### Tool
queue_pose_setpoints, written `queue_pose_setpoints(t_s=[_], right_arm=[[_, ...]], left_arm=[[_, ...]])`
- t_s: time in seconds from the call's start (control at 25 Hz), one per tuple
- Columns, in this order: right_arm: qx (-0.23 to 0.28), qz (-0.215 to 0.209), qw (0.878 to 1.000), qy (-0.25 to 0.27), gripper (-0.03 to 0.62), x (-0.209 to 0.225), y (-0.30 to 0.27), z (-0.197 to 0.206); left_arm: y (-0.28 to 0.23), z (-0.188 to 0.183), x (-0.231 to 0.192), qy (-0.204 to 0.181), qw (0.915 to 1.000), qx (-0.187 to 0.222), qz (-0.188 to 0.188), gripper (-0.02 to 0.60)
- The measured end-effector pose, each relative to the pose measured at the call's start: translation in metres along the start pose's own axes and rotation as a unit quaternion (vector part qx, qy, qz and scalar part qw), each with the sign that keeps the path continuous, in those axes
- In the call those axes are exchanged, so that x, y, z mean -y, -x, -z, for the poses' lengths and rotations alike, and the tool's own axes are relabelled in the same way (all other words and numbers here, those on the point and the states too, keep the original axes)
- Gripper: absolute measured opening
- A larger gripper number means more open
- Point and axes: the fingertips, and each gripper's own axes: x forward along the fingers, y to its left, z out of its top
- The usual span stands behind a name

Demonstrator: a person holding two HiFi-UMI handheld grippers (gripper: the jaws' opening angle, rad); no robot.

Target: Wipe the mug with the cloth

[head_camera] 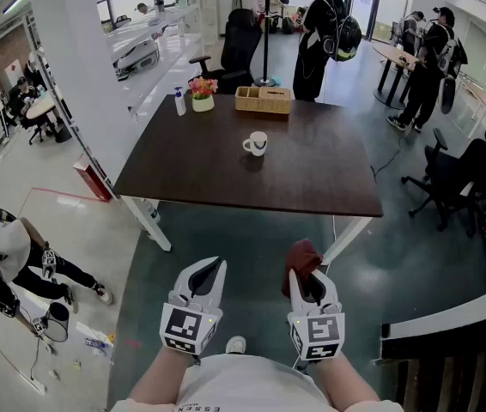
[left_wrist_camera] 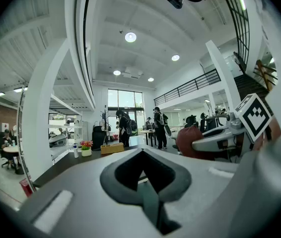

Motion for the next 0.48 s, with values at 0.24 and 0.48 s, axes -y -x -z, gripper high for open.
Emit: queue_pose_setpoints(t_s=[0.24, 0.48], right_arm=[[-0.001, -0.001, 1.000, 0.002, 0.078, 0.0009, -0.0009, 0.0035], [-0.001, 0.007, 1.000, 0.000, 0.080, 0.0057, -0.0003, 0.0063]], left_arm=[[-0.0026, 0.0027, 0.0019, 0.002, 1.0000, -0.001, 0.001, 0.000], [-0.0058, 0.0057, 0.0058, 0.011, 0.9999, -0.006, 0.004, 0.000]])
